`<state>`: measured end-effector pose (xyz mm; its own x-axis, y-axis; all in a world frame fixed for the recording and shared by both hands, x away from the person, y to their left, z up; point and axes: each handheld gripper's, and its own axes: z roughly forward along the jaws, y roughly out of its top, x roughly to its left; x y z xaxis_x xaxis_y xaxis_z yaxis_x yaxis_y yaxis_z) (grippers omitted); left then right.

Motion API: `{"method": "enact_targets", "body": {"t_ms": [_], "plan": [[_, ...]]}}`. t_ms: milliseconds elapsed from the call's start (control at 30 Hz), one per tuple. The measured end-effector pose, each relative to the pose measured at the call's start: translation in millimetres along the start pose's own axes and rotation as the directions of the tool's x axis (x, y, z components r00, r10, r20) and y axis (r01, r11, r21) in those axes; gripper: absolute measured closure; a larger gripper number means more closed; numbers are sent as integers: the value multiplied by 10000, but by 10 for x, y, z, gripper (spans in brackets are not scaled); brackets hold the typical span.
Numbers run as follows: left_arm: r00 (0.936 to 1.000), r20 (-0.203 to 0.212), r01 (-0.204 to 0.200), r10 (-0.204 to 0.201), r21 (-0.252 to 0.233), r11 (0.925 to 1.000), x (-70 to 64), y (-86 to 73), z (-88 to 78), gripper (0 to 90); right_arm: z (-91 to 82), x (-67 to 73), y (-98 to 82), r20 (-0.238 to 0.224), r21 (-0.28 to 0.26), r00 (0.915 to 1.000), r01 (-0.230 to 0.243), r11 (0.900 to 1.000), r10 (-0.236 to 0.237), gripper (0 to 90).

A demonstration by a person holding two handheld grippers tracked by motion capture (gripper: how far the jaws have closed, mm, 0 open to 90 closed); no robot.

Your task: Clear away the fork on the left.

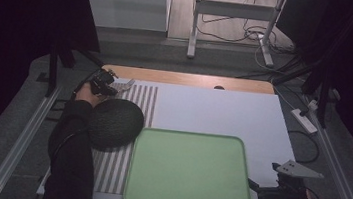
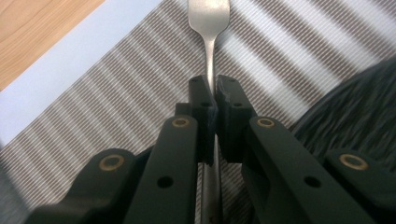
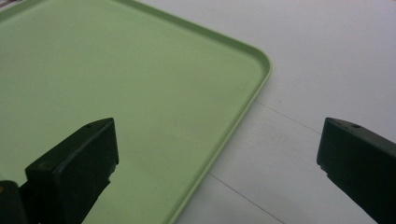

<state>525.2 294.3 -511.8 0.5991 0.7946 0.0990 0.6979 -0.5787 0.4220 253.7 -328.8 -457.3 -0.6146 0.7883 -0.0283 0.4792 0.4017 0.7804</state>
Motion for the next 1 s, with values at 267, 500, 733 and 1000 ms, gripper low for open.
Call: {"method": "enact_targets", "body": {"t_ms": [267,500,733,1000], "plan": [[9999,-144,1,5,376,9993,76,-83,-233,851,1,2,2,8,21,10000,17,10000,-17,0],[9991,400,161,-167,165,9997,64,-143,-440,857,2,10,3,34,45,10000,83,10000,-83,0],[9976,550,405,-415,192,9990,66,-232,-501,858,4,11,3,35,55,9999,106,9999,-106,0],[9962,766,385,-412,353,9986,-40,-296,-663,858,7,17,6,64,106,9999,150,9998,-151,0]]}}
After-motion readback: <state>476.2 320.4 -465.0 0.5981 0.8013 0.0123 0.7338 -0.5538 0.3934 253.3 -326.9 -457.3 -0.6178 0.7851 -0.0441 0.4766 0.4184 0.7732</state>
